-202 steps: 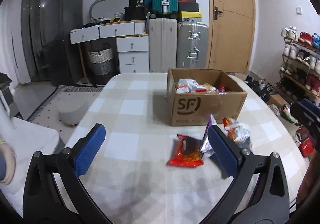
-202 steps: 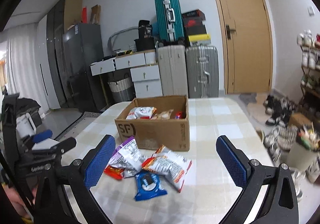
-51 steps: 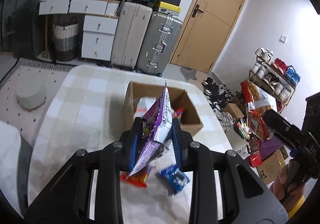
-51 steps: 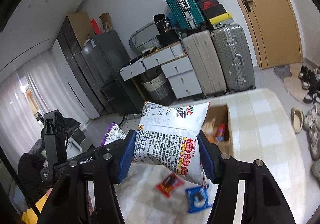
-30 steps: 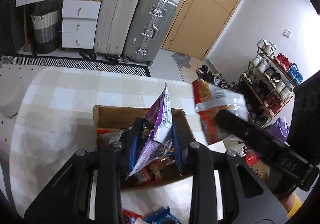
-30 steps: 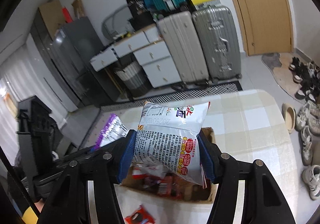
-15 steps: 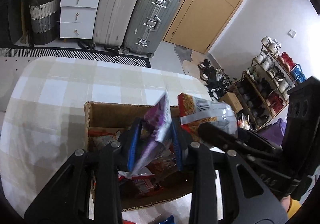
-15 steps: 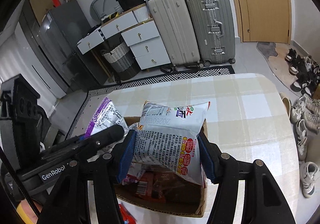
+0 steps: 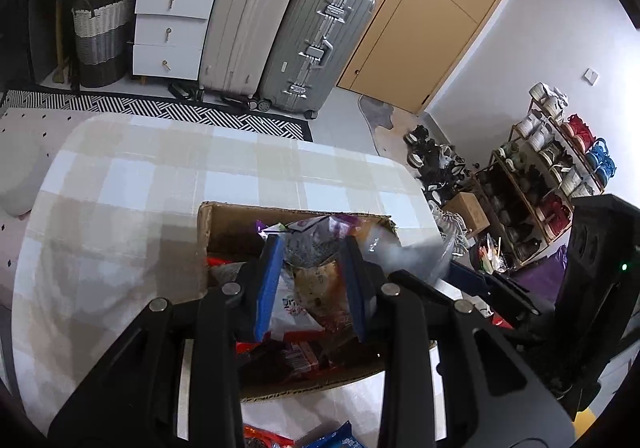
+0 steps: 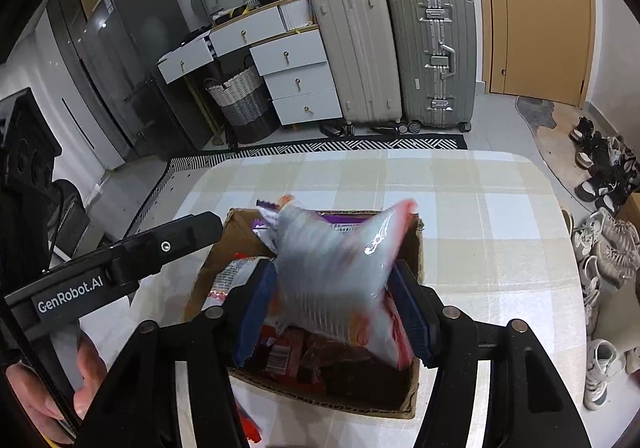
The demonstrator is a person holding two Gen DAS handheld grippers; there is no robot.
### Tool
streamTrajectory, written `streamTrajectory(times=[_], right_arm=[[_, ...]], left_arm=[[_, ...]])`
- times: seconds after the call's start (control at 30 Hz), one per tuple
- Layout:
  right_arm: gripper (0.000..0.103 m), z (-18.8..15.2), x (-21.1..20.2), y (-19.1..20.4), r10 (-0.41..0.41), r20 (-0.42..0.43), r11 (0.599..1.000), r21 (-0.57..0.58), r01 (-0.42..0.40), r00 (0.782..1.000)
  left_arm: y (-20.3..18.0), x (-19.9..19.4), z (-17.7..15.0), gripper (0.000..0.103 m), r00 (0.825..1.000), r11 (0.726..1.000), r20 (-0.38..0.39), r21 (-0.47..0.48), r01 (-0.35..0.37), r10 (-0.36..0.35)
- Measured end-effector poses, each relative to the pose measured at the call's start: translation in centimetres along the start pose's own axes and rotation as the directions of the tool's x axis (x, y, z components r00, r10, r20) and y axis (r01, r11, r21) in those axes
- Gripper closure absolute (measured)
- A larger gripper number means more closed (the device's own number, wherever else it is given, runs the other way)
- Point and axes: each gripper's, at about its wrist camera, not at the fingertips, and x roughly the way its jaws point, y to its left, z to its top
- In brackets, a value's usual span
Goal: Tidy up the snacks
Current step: 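Open both tools to drop the bags into the box, then move both tools back toward the red and blue cookie packs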
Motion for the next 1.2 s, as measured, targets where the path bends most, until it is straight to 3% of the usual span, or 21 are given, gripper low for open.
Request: streamTrajectory(times=[0.33,0.6,0.77,0.93,0.97,1.03,1.1,1.2], right_arm=[[0.042,-0.2,-1.5,0.8,-0.02,0.046,0.999,-0.025,0.022,0.999],[0.042,-0.7,-4.9,1.5,-0.015,0.077,1.0,-0.013,0.016,0.997],[0.042,-1.7,-8.9,2.3,0.009,0.122,1.0,-0.005,-0.008,0.993],[0.041,-5.2,-13.4,2.7,0.05,0.186,0.998,0.024,-0.055,0.981],[0.039,-6.0,-14.3,2.8,0.058,0.202,0.998,0.024,-0.064,0.978],[0.02,-7.8,-15.9,3.3,0.089,0.22,0.996,0.002,-0.092,0.971],[0.01,-9.8,-17.4,3.7,0.083,0.266,0.996,0.008,-0.089,0.961],[0.01,-12.7,-19.5,3.8,0.094,0.313,0.994,0.014,-0.104,0.945]], left_arm=[[-0.4,-2.7,-0.5,0.077,1.0,1.0,0.003,0.022,-0.012,0.012],[-1.6,-6.3,-2.9,0.074,0.997,0.994,0.021,0.077,-0.071,0.069],[-2.3,-10.6,-5.6,0.061,0.989,0.992,0.087,0.031,-0.124,0.121],[-3.4,-15.9,-9.3,0.029,0.967,0.986,0.193,-0.001,-0.167,0.164],[-3.7,-17.3,-10.2,0.025,0.961,0.985,0.216,-0.003,-0.175,0.172],[-3.9,-19.4,-12.0,0.021,0.948,0.982,0.256,-0.02,-0.189,0.188],[-4.1,-21.5,-13.8,0.019,0.937,0.98,0.288,-0.029,-0.197,0.197],[-4.2,-24.3,-16.3,0.011,0.92,0.974,0.324,-0.027,-0.227,0.223]])
